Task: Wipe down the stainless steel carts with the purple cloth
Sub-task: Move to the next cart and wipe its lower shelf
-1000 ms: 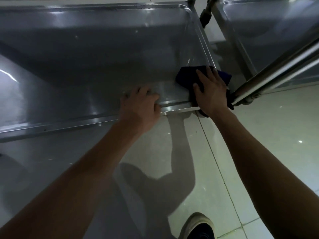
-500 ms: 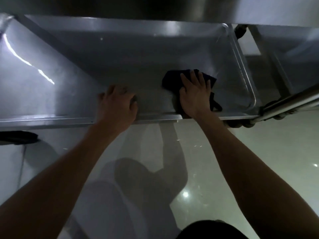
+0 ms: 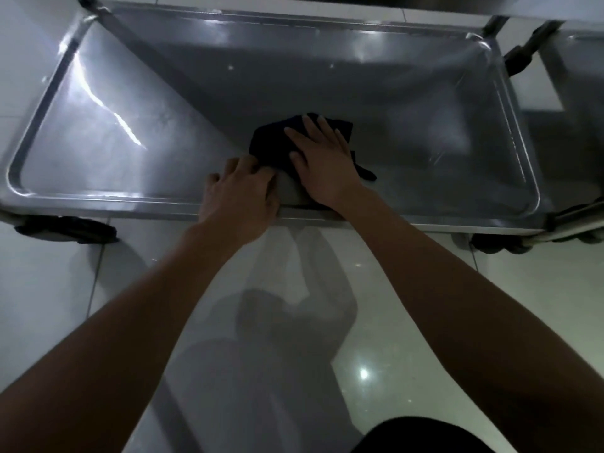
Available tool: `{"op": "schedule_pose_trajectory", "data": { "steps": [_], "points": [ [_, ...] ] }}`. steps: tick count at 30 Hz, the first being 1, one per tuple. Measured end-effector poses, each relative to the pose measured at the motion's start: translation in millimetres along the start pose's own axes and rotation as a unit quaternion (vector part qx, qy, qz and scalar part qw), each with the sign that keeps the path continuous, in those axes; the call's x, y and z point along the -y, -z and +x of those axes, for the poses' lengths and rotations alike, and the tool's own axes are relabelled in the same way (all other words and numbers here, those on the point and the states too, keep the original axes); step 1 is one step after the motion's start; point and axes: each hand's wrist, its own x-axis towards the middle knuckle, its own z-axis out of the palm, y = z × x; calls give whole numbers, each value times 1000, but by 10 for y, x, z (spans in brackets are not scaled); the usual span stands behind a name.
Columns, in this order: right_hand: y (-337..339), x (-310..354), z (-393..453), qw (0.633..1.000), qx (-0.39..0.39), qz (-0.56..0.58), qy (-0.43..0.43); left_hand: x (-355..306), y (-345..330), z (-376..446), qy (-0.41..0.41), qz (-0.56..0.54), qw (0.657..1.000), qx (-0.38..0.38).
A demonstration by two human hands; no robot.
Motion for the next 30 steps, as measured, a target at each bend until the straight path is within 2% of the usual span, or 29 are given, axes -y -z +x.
{"op": "schedule_pose_trajectory", "data": {
  "steps": [4, 10, 16, 20, 25, 30],
  "points": [
    [96, -324, -117, 1000, -13, 6, -10, -295, -6, 54, -4, -10, 1000, -9],
    [331, -1268, -453, 993, -64, 21, -96, -1086, -164, 241, -57, -22, 998, 6],
    [605, -2120, -829, 978, -83, 8, -189, -1914, -342, 490, -107, -20, 993, 36],
    [753, -2623, -1088, 964, -97, -29, -247, -2253, -432, 560, -76, -13, 996, 43],
    [786, -2809, -1181, 956, -124, -68, -258, -2332, -510, 571, -57, 0, 998, 16],
    [740, -2719, -1056, 949, -124, -37, -289, -2264, -545, 582, -69, -12, 997, -14]
  ]
}}
